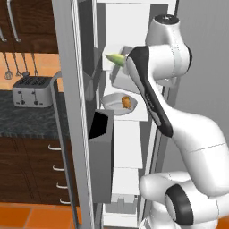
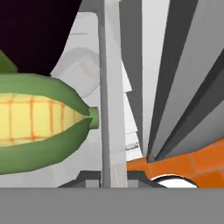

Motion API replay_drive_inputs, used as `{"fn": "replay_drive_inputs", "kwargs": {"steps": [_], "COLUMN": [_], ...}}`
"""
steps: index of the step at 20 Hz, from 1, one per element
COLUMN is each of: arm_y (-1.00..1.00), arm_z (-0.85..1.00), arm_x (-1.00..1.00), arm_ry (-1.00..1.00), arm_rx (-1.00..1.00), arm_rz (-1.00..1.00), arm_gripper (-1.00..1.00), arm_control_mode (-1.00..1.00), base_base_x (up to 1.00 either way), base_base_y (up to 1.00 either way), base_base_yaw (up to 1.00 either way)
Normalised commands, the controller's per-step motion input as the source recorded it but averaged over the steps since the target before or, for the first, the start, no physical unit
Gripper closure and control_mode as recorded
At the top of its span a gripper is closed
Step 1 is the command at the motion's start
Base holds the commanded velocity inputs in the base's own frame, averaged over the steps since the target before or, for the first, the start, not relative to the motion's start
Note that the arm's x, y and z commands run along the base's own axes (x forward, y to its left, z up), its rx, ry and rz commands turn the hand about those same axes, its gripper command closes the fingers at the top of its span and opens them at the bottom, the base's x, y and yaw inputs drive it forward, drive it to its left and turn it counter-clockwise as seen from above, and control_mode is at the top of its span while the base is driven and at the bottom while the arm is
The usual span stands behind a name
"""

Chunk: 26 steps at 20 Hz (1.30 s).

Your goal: Take the meat container that has the chicken drumstick and place it on the second highest rack of the freezer. Then take the vegetable container that has the eggplant and corn and place it on the highest rack of the freezer.

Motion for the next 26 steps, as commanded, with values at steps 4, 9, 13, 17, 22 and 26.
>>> {"fn": "replay_drive_inputs", "kwargs": {"steps": [4,9,13,17,22,26], "arm_y": [-0.03,-0.01,-0.01,0.0,-0.06,-0.01], "arm_z": [0.18,-0.07,0.21,-0.13,0.02,0.02], "arm_x": [0.9,0.8,0.9,0.75,0.8,0.24], "arm_ry": [-0.03,0.0,0.07,-0.03,0.07,0.06], "arm_rx": [0.01,0.01,0.04,0.0,0.0,0.03], "arm_rz": [-0.05,0.0,0.0,0.0,-0.01,-0.05], "arm_gripper": [1.0,1.0,1.0,1.0,1.0,1.0], "arm_control_mode": [-1.0,-1.0,-1.0,-1.0,-1.0,-1.0], "base_base_x": [0.0,0.0,0.0,0.0,0.0,0.0], "base_base_y": [0.0,0.0,0.0,0.0,0.0,0.0], "base_base_yaw": [0.0,0.0,0.0,0.0,0.0,0.0]}}
